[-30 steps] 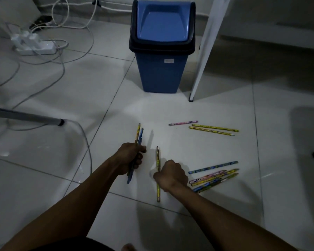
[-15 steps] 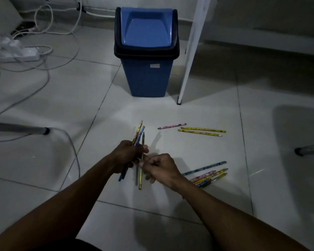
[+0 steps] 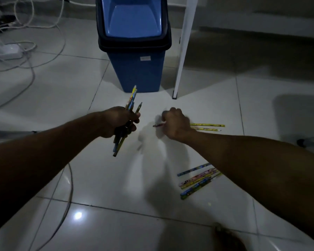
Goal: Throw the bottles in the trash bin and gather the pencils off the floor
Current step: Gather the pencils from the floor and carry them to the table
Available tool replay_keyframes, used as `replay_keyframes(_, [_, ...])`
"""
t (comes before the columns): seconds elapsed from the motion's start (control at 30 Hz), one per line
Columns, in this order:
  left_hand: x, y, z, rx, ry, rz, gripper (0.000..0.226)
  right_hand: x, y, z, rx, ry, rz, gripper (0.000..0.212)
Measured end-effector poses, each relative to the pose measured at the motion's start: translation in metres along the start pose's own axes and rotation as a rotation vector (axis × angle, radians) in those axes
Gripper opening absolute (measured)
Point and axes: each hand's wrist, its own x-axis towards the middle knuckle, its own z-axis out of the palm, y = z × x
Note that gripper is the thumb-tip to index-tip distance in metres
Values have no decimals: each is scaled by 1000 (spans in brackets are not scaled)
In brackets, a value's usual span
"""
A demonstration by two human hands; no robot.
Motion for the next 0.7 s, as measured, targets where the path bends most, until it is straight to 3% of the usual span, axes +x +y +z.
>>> replay_keyframes(0.17, [5, 1, 2, -89, -2, -123, 21, 14, 9, 16, -161, -33, -124, 33])
replay_keyframes(0.47, [4, -22, 30, -256, 7, -157, 17, 14, 14, 26, -250, 151, -295, 26])
replay_keyframes(0.57, [3, -29, 34, -267, 2, -160, 19, 10, 15, 10, -142, 202, -317, 32])
replay_keyframes(0.7, [4, -27, 37, -221, 0, -161, 22, 9, 37, -10, 94, 158, -213, 16])
